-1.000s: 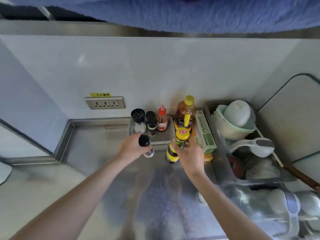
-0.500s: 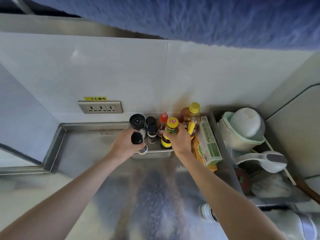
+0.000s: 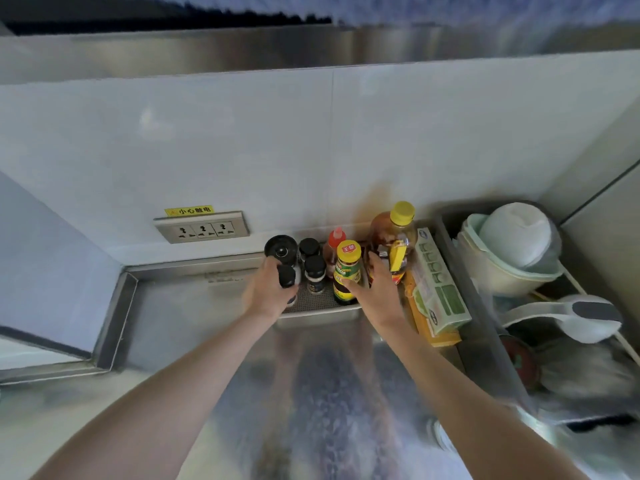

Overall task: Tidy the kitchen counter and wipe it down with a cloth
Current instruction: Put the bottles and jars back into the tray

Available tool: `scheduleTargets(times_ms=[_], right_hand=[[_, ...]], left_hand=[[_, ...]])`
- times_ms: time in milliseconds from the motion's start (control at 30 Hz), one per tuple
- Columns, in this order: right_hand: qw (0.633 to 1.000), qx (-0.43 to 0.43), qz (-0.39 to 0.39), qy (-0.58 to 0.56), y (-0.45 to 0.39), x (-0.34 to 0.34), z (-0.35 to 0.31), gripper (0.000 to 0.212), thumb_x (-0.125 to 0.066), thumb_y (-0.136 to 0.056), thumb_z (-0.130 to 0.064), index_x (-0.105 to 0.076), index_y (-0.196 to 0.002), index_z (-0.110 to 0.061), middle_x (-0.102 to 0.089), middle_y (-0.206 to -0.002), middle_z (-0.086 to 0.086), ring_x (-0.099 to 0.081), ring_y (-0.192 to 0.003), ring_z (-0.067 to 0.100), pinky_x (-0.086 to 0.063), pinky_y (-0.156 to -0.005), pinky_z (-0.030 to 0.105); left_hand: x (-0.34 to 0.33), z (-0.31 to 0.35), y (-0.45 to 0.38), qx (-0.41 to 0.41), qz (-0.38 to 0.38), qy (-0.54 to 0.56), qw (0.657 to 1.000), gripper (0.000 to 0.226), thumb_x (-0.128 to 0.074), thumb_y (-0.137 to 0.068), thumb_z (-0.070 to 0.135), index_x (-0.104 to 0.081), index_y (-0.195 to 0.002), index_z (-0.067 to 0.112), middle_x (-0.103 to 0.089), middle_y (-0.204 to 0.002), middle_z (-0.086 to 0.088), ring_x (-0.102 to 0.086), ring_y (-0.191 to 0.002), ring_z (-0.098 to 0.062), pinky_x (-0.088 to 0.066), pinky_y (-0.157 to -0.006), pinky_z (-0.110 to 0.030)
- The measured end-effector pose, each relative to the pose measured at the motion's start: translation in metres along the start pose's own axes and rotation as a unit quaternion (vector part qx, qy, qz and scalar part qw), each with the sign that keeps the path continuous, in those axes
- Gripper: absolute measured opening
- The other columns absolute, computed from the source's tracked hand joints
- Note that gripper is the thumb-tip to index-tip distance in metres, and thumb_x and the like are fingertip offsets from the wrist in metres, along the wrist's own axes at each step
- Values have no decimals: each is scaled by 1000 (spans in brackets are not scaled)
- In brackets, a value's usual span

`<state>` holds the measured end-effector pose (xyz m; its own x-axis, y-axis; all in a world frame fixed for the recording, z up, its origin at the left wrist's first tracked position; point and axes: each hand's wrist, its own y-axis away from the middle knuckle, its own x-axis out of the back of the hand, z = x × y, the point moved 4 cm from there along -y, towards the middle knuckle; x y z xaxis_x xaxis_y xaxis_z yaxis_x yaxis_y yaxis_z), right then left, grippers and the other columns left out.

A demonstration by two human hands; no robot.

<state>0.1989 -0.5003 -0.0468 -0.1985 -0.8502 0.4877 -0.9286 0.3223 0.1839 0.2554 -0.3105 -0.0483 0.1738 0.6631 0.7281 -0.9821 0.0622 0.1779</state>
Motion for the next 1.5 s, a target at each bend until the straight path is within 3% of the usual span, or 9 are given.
scheduleTargets(times_ms=[267,467,700,833,933,1100,1200,1300,1500], right_hand=[[997,-38,33,-58,34,15,28,74,-68,-81,-26,-26,-142,-25,-38,-145,-1,-37,-132,15,-37,-109,44],[995,-42,63,-57,57,27,42,64,-70,-81,-29,-35,-135,-26,-45,-108,-27,-46,-110,2,-49,-95,46],[998,-35,57,-16,69,46,43,56,-68,-83,-23,-40,-131,-17,-49,-120,-7,-45,-122,17,-38,-106,41],[999,-32,0,23,81,65,42,53,-65,-85,-18,-41,-132,-14,-50,-128,0,-45,-122,15,-36,-105,31],[993,-48,-71,81,101,90,48,45,-64,-85,-15,-47,-127,-11,-55,-117,-1,-51,-113,13,-39,-98,26],[983,-82,-68,153,160,129,82,44,-67,-83,-20,-53,-123,-9,-60,-121,5,-57,-112,19,-40,-91,21],[962,-96,-77,242,195,127,107,72,-70,-77,-42,-36,-137,-19,-48,-134,2,-50,-119,23,-40,-95,30],[958,-99,-61,261,211,114,130,92,-73,-74,-40,-16,-145,-25,-34,-142,1,-40,-128,26,-39,-102,38],[988,-123,34,91,213,104,146,80,-70,-80,-22,-22,-143,-10,-38,-142,11,-41,-129,25,-36,-101,28]], left_hand=[[-20,-13,-7,32,36,-21,999,46,-71,-72,16,-48,-111,4,-54,-119,-17,-54,-108,-38,-48,-85,-47],[-20,-19,-11,52,20,-38,998,50,-68,-78,17,-42,-117,1,-51,-122,-20,-51,-111,-40,-44,-85,-47],[-6,-15,5,58,9,-76,995,60,-73,-73,27,-40,-115,0,-46,-124,-19,-50,-114,-39,-44,-88,-48],[-4,15,40,-75,39,-165,983,60,-71,-74,20,-39,-121,1,-41,-128,-20,-45,-118,-38,-38,-97,-43],[-27,44,73,-242,-52,-184,951,59,-67,-78,22,-38,-127,5,-40,-131,-15,-46,-119,-32,-39,-100,-41],[-86,65,123,-234,-283,-100,925,47,-64,-82,28,-45,-122,15,-43,-132,-2,-46,-122,-19,-36,-93,-26],[-112,63,140,-182,-325,-54,927,44,-64,-83,20,-46,-122,11,-44,-134,-6,-45,-122,-18,-32,-90,-21],[-130,56,148,-144,-346,-44,926,44,-65,-82,16,-47,-122,8,-47,-134,-8,-46,-124,-20,-33,-90,-21],[-135,49,149,-132,-337,-51,931,42,-66,-82,15,-48,-119,8,-50,-127,-6,-49,-114,-18,-35,-89,-23]])
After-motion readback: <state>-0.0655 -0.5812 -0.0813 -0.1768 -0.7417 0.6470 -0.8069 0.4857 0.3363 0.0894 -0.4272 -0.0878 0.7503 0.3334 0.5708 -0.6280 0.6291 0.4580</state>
